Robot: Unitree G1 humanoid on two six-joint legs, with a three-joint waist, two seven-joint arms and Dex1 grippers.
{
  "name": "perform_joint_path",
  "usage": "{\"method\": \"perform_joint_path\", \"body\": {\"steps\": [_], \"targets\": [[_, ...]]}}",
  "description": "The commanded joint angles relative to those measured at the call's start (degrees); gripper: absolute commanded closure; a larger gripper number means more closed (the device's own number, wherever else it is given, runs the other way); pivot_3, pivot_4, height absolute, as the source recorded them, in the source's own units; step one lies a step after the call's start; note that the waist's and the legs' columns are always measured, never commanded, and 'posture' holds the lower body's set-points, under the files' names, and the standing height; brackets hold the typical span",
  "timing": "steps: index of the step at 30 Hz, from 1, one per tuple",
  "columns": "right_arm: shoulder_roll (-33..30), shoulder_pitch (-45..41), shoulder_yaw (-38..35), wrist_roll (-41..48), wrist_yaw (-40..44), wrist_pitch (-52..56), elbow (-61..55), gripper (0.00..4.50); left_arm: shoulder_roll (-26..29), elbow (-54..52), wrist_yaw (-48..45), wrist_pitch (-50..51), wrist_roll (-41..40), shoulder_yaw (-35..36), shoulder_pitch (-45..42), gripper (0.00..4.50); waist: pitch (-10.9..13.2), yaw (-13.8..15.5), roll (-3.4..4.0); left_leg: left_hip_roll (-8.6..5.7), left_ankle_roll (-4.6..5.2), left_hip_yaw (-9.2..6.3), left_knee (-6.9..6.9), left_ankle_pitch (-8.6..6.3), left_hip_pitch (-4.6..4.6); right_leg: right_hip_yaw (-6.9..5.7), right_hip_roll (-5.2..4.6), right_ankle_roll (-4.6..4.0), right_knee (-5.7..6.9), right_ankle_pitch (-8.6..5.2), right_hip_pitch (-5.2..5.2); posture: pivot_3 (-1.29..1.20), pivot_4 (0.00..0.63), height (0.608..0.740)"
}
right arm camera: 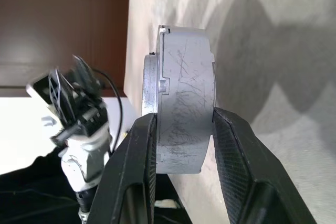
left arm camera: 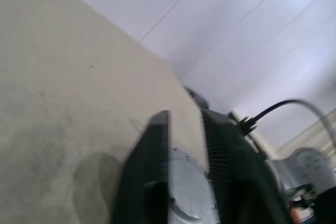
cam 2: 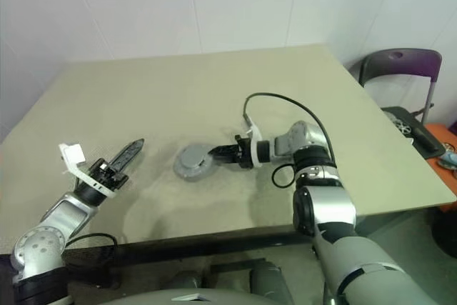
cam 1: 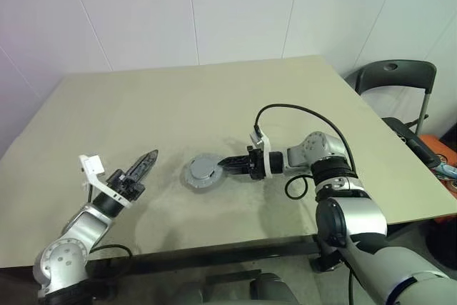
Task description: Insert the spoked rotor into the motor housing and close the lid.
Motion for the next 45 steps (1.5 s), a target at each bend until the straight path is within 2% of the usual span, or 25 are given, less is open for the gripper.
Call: {"method": "perform_joint_path", "body": {"steps": [1,5,7,15,27,45], "targets": [[-1.3,-4.2,-2.8,3.6,0.9,-0.1,-2.7,3.28,-0.7,0.8,-0.1,-0.1,-4.6,1.3,1.0,1.92,0.0,0.0,0.00,0.00,0.00,0.00,0.00,0.00,0.00,0.00,0.00,0.00,0.00,0.00,0.00,0.00,0.000,0.740],[-2.3,-5.6,-3.5,4.1,0.6,-0.2,-2.6,3.28,-0.9,1.8,-0.9,0.4,-7.6,0.7,2.4,0.53,0.0,-0.1,0.00,0.01,0.00,0.02,-0.02,0.00,0.01,0.01,0.03,-0.01,0.00,-0.01,-0.01,0.00,0.000,0.740],[-2.7,-6.3,-3.8,4.3,0.5,-0.3,-2.5,3.28,-0.8,2.9,-1.4,0.6,-8.3,0.5,2.8,0.00,0.0,0.0,0.00,0.01,0.00,0.02,-0.02,0.00,0.00,0.00,0.03,-0.02,-0.01,-0.01,-0.01,0.00,0.000,0.740],[-3.3,-8.2,-4.8,5.2,-0.2,-1.5,-1.4,3.28,-1.0,6.8,-1.8,2.5,-13.3,0.5,2.4,0.00,0.0,0.0,-0.01,0.01,0.00,0.03,-0.03,0.00,-0.01,0.00,0.03,-0.02,-0.05,-0.01,-0.01,0.00,0.000,0.740],[-1.9,-8.1,-5.8,7.1,-0.8,-0.2,-3.2,3.28,-1.5,6.2,2.2,5.6,-23.1,-0.8,0.7,0.00,0.0,0.0,-0.01,0.01,0.00,0.02,-0.04,0.00,-0.02,0.01,0.03,-0.02,-0.08,-0.01,-0.01,0.00,0.000,0.740],[1.0,-8.7,-8.7,12.5,-3.9,4.9,-10.1,3.28,-1.0,4.0,5.4,5.8,-25.1,-3.9,-0.5,0.00,0.0,0.0,-0.01,0.01,0.00,0.03,-0.07,0.00,-0.04,0.01,0.03,-0.02,-0.10,-0.01,-0.03,0.00,0.000,0.740]]}}
